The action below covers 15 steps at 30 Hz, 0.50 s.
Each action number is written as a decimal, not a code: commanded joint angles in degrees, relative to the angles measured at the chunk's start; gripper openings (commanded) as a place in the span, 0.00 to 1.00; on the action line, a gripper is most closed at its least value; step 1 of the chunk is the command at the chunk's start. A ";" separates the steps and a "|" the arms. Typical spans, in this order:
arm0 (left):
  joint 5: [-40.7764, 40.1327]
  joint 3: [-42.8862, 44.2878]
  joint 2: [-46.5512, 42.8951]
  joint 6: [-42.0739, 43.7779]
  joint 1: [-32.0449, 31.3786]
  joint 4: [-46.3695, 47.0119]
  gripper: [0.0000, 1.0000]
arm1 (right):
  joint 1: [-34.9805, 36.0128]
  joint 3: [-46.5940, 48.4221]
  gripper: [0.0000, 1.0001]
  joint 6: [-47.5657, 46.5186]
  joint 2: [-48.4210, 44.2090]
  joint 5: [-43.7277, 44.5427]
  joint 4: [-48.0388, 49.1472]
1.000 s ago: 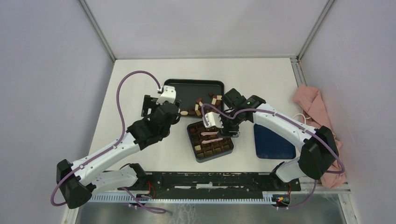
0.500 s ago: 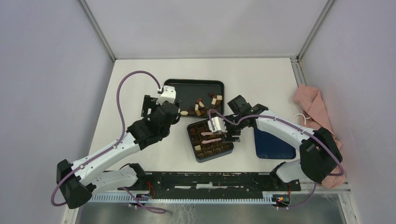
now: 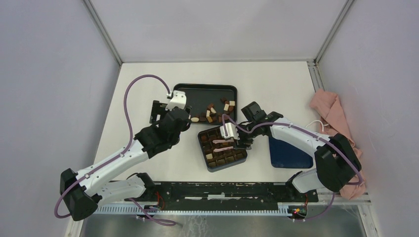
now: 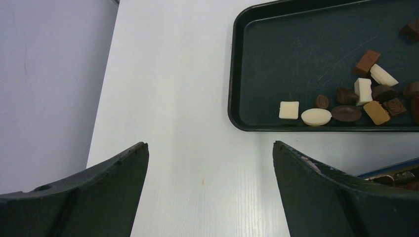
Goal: Pack the chocolate
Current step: Pick up the clamp from the packing box.
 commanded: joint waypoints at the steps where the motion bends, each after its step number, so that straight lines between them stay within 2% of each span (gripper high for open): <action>1: 0.05 0.03 0.00 2.74 0.49 2.25 0.99 | -0.19 -0.79 0.64 1.32 0.40 -2.29 2.43; 7: 0.42 0.08 0.19 2.76 0.59 2.25 0.99 | -0.18 -2.38 0.62 1.58 0.76 -2.39 4.31; 12: 0.52 0.08 0.19 2.76 0.68 2.25 0.99 | -0.24 -2.92 0.53 1.63 0.79 -2.81 5.01; 15: 0.60 0.08 0.19 2.76 0.68 2.25 0.99 | -0.41 -3.26 0.53 1.73 0.46 -3.72 5.50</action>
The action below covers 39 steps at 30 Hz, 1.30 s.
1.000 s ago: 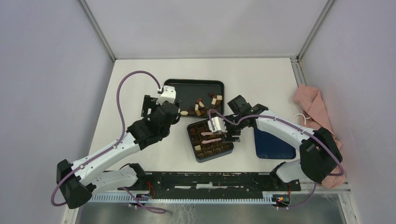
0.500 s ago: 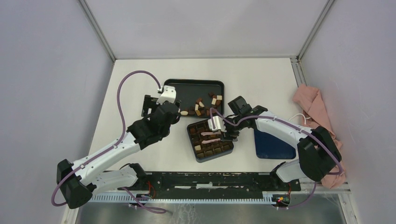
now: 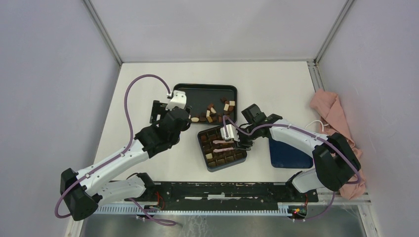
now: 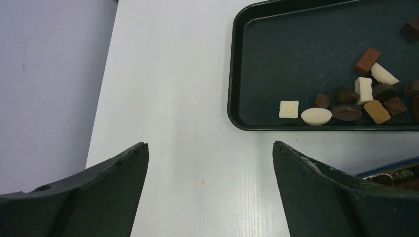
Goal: Pack the chocolate
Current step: Pick up the clamp from the packing box.
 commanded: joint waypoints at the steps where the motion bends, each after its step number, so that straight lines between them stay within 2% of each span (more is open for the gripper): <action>1: 0.21 0.10 -0.05 2.73 0.29 2.25 0.99 | -0.40 -0.82 0.53 0.45 -0.23 -2.09 3.02; 5: 0.20 0.10 0.08 2.75 0.32 2.16 0.99 | -0.50 -0.83 0.52 0.99 0.09 -2.15 3.31; 9: 0.28 0.10 0.08 2.73 0.35 2.16 0.99 | -1.05 -0.16 0.41 1.17 -0.68 -2.29 2.53; 12: 0.37 0.10 0.16 2.72 0.40 2.16 0.99 | -1.78 0.46 0.37 0.96 -1.89 -2.40 1.31; 21: 1.24 0.17 0.04 2.55 0.50 2.17 0.99 | -3.47 1.22 0.36 1.64 -4.03 -4.87 -0.58; 25: 4.72 1.28 -1.56 0.53 0.72 2.02 0.99 | -4.97 2.75 0.36 3.28 -5.27 -7.00 -1.12; 30: 23.59 2.18 -6.57 -10.40 0.80 5.54 1.00 | -7.87 6.52 0.35 8.46 -6.53 -8.01 -0.49; 34: 37.68 -3.83 -10.32 -27.88 0.78 16.37 1.00 | -10.55 8.22 0.35 14.62 -7.73 -8.93 2.46; 36: 41.42 -8.63 -12.06 -36.65 0.79 24.37 1.00 | -11.45 8.79 0.35 17.47 -8.54 -8.99 4.42; 39: 42.25 -15.39 -12.86 -48.27 0.79 36.11 1.00 | -12.45 10.19 0.35 20.70 -8.97 -10.02 6.47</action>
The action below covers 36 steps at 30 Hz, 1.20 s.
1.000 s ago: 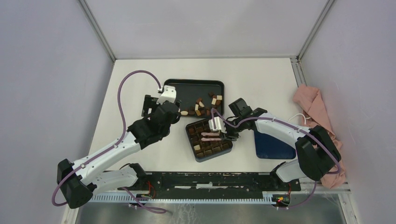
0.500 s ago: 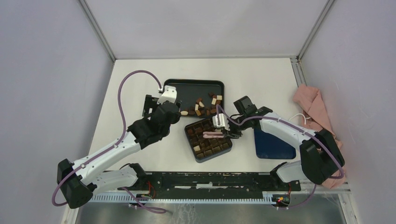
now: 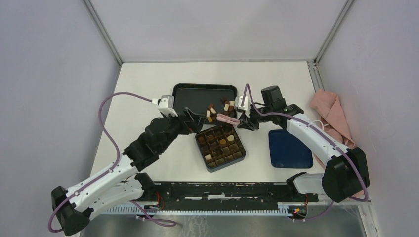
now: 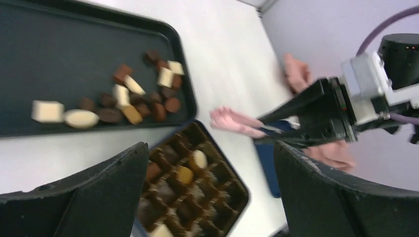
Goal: Pack the chocolate
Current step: Pick up the clamp from the packing box.
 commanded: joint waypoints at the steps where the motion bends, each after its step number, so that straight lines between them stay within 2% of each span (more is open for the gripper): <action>1: 8.12 -8.66 0.13 -24.69 0.18 20.90 1.00 | -1.24 4.11 0.35 8.13 -1.94 -3.54 5.49; 5: 8.45 -9.34 5.02 -30.44 0.12 27.48 1.00 | -1.40 5.28 0.34 12.33 -1.53 -5.07 8.35; 14: 7.30 -4.14 16.91 -38.78 -0.13 28.55 0.98 | -1.38 5.18 0.34 18.62 -0.61 -8.97 13.01; 18: 3.78 -2.83 20.40 -43.56 -0.75 28.30 0.97 | -1.30 4.72 0.34 20.91 -0.59 -10.13 14.69; 26: 0.10 2.09 26.92 -47.61 -2.84 29.53 0.81 | -1.01 2.94 0.34 23.25 -0.40 -9.32 17.30; 28: -0.64 2.93 28.26 -49.37 -3.13 29.74 0.75 | -0.84 2.66 0.34 23.64 -0.48 -8.66 17.73; 30: -1.03 3.90 29.56 -50.68 -3.27 29.73 0.64 | -0.57 2.20 0.34 24.15 -0.58 -8.16 18.24; 36: -2.11 5.21 31.74 -54.23 -3.62 31.56 0.08 | -0.50 1.18 0.34 25.02 -1.14 -7.22 19.60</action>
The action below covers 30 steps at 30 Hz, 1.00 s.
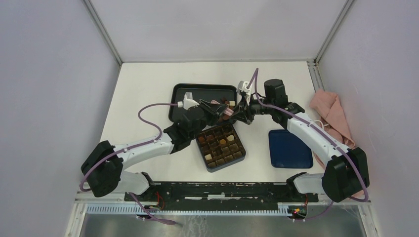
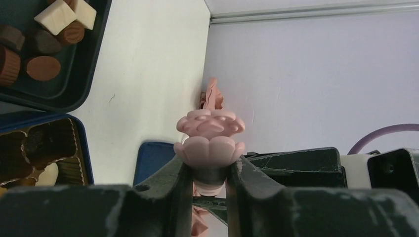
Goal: Pack the chocolate
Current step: Pick up the clamp from the packing box.
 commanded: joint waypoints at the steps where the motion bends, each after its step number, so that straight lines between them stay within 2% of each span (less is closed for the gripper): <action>1: -2.49 2.30 1.08 -5.91 -0.28 4.58 0.03 | 0.45 -0.72 0.34 1.41 -1.14 0.04 4.05; 5: -2.56 1.27 0.98 -9.03 -0.24 7.45 0.02 | 0.39 -1.90 0.39 2.56 -1.99 -0.84 6.04; 7: -2.72 0.79 0.76 -10.02 -0.28 8.66 0.02 | 0.40 -2.19 0.52 3.83 -2.08 -1.52 7.23; 9: -2.52 0.86 0.68 -10.18 -0.28 9.43 0.02 | 0.36 -2.69 0.61 5.85 -1.81 -2.45 8.87; 13: -1.65 1.53 1.23 -10.18 -0.36 9.68 0.02 | 0.45 -2.45 0.65 8.86 -0.31 -3.14 10.11; 20: -1.66 1.05 1.80 -10.74 -0.47 10.17 0.02 | 0.47 -2.30 0.60 9.94 -0.44 -1.99 11.17; 28: -2.49 1.28 1.44 -10.06 -0.53 9.61 0.02 | 0.48 -2.32 0.37 8.03 -0.72 -1.62 10.28; 30: -2.40 1.28 1.45 -10.06 -0.45 9.45 0.10 | 0.45 -2.22 0.36 7.69 -0.84 -1.77 10.20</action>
